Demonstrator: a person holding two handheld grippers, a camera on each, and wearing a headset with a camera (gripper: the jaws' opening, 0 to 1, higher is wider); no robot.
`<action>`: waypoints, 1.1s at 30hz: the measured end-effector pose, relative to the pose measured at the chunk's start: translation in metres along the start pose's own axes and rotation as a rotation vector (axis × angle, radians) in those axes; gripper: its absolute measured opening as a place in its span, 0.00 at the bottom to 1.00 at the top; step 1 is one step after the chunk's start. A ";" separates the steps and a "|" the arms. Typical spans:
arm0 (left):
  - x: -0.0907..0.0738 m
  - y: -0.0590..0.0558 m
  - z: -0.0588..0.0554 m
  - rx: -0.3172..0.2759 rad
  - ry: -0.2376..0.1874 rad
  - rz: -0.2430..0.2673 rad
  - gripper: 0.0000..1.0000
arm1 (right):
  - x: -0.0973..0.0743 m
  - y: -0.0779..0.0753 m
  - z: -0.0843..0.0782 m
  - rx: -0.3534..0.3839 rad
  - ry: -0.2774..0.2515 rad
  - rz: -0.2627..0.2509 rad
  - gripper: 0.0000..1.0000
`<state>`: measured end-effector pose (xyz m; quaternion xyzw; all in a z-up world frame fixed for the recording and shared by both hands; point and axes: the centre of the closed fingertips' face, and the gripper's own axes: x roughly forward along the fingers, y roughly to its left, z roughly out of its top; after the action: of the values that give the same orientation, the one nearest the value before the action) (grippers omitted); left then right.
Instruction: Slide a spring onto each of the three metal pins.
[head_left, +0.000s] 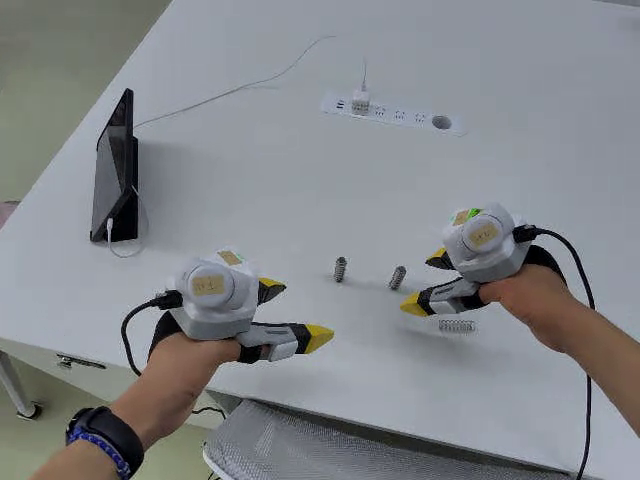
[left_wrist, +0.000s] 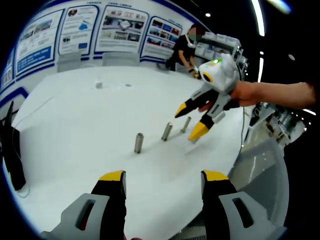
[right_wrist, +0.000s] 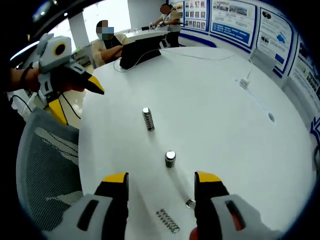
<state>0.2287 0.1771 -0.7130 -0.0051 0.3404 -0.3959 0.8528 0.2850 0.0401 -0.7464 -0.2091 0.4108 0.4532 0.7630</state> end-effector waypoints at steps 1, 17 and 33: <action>0.000 0.000 0.001 -0.001 -0.002 -0.001 0.62 | 0.000 0.000 -0.001 0.007 -0.004 -0.003 0.55; -0.001 -0.006 0.007 -0.018 -0.018 -0.005 0.62 | -0.024 0.017 -0.007 0.212 -0.200 -0.067 0.60; 0.012 -0.019 0.007 0.016 0.014 -0.045 0.62 | -0.055 0.021 -0.039 0.432 -0.349 -0.124 0.67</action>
<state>0.2253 0.1541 -0.7087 -0.0031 0.3430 -0.4180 0.8412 0.2361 -0.0046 -0.7228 0.0145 0.3467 0.3367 0.8753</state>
